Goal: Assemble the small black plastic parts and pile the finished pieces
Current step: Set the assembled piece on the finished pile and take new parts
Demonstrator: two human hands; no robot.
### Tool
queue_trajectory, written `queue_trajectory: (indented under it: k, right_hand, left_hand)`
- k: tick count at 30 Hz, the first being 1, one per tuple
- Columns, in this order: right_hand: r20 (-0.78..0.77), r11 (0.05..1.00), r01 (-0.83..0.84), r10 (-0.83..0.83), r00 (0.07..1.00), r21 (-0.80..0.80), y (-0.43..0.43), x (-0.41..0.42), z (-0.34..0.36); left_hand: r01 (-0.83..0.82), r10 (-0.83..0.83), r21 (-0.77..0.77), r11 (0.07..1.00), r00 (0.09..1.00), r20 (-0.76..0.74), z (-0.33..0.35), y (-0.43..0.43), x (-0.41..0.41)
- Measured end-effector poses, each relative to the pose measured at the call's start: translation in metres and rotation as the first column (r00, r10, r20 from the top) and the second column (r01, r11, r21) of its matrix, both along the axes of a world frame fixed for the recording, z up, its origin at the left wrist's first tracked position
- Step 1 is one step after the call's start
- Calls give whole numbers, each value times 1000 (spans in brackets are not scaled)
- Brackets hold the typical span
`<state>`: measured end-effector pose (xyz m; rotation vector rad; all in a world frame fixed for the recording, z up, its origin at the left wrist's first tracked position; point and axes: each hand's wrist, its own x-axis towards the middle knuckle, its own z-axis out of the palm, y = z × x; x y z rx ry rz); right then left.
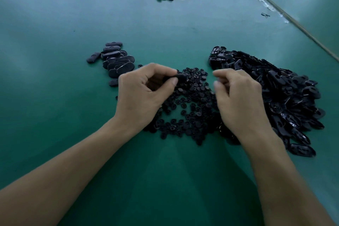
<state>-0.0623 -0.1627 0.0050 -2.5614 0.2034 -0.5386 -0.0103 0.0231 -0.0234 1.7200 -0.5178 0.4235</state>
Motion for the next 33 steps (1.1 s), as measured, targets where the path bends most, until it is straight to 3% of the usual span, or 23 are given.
queue_trajectory:
  k: [2, 5, 14, 22, 28, 33]
  right_hand:
    - [-156, 982, 79, -106, 982, -171, -7, -1, -4]
    - [-275, 959, 124, -195, 941, -255, -2, -3, -6]
    - [-253, 954, 186, -245, 936, -234, 0, -3, -5]
    - [-251, 958, 198, -248, 936, -209, -1, -3, -7]
    - [-234, 955, 190, -244, 941, -228, -1, -4, -6]
    - [-218, 958, 199, -244, 945, -209, 1, -3, -4]
  left_hand:
    - [-63, 63, -44, 997, 998, -7, 3, 2, 4]
    - [-148, 146, -64, 987, 989, -29, 6, 9, 14]
    - [-394, 397, 52, 918, 904, -160, 5, 42, 48]
    - [-418, 471, 245, 875, 851, -232, -11, 58, 63]
    - [-448, 530, 406, 797, 840, -115, -12, 60, 63]
    - [-468, 529, 381, 797, 846, -68, -10, 59, 62]
